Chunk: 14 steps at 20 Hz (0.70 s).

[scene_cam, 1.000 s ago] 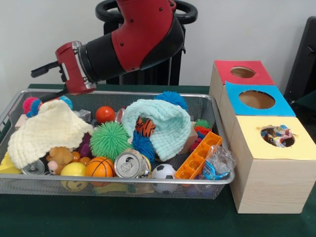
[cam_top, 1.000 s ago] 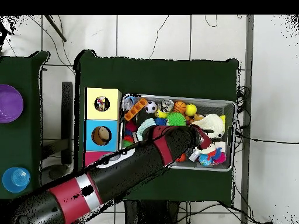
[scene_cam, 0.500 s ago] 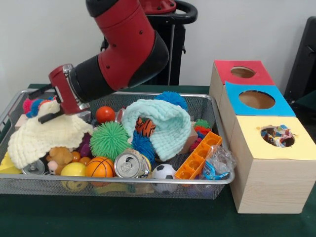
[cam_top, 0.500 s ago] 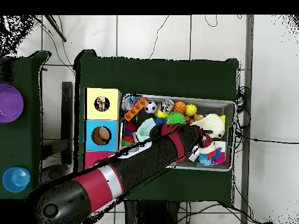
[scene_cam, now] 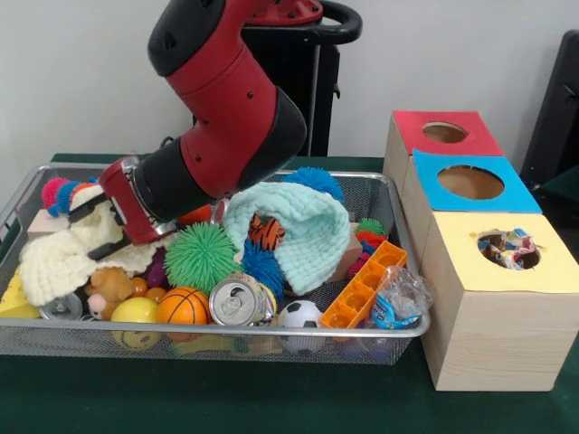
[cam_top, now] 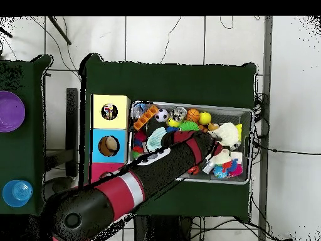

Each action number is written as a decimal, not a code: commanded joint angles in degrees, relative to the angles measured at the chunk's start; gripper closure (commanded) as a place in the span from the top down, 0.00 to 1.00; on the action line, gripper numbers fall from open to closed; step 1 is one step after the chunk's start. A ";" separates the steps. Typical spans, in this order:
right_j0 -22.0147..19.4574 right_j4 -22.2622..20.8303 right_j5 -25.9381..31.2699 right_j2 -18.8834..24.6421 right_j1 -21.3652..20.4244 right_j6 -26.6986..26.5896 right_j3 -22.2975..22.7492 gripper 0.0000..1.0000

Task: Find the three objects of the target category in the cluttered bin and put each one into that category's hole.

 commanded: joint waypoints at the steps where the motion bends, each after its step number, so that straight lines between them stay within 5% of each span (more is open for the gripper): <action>1: -1.40 -0.31 -1.58 10.37 3.19 3.46 -8.06 1.00; 14: -1.30 0.12 -2.69 10.85 3.73 4.71 -7.94 1.00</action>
